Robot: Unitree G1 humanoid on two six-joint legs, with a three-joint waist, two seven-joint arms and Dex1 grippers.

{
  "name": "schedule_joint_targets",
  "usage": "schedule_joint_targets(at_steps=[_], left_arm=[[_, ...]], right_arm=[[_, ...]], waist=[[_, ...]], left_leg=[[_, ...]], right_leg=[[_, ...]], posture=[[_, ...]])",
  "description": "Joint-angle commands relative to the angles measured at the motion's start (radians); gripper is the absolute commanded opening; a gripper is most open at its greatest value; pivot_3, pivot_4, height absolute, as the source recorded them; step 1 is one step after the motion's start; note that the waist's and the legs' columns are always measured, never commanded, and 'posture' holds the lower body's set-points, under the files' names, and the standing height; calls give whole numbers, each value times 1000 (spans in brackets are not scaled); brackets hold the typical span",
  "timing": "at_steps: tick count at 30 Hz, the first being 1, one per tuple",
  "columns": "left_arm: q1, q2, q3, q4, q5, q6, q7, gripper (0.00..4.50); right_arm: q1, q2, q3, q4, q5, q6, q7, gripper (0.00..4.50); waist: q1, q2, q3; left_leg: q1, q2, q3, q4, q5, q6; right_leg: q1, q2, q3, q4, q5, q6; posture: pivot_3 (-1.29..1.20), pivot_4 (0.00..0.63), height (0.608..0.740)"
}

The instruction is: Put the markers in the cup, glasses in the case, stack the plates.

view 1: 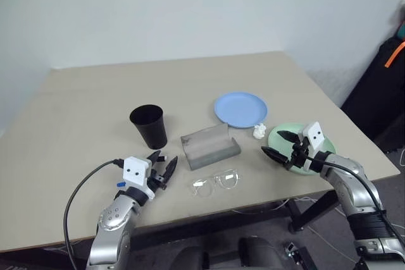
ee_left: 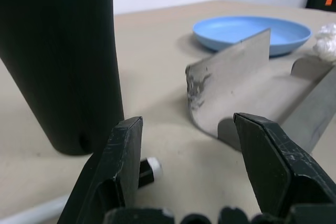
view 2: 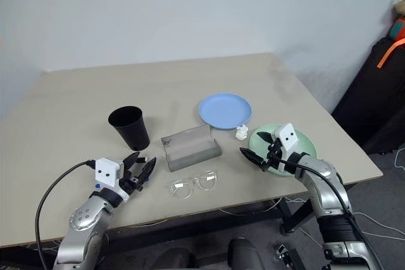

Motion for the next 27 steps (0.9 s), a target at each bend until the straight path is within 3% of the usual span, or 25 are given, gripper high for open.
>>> schedule_joint_targets(at_steps=[1,16,27], left_arm=[[-29,5,-7,-11,-11,-13,-18,2886],[-86,4,-35,3,-24,8,-60,2886],[-97,-6,-55,14,-24,13,-76,2886]], right_arm=[[-4,-22,1,-82,-34,27,-39,4500],[58,-167,58,-313,-95,375,-60,4500],[46,-186,90,-390,-112,568,-103,4500]], waist=[[0,0,0],[0,-1,0],[0,-1,0]], left_leg=[[0,0,0,0,0,0],[0,0,0,1,0,0],[-1,0,0,1,0,0]], right_leg=[[0,0,0,0,0,0],[0,0,0,0,0,0],[0,0,-1,-1,0,0]], posture=[[0,0,728],[0,0,728],[0,0,728]])
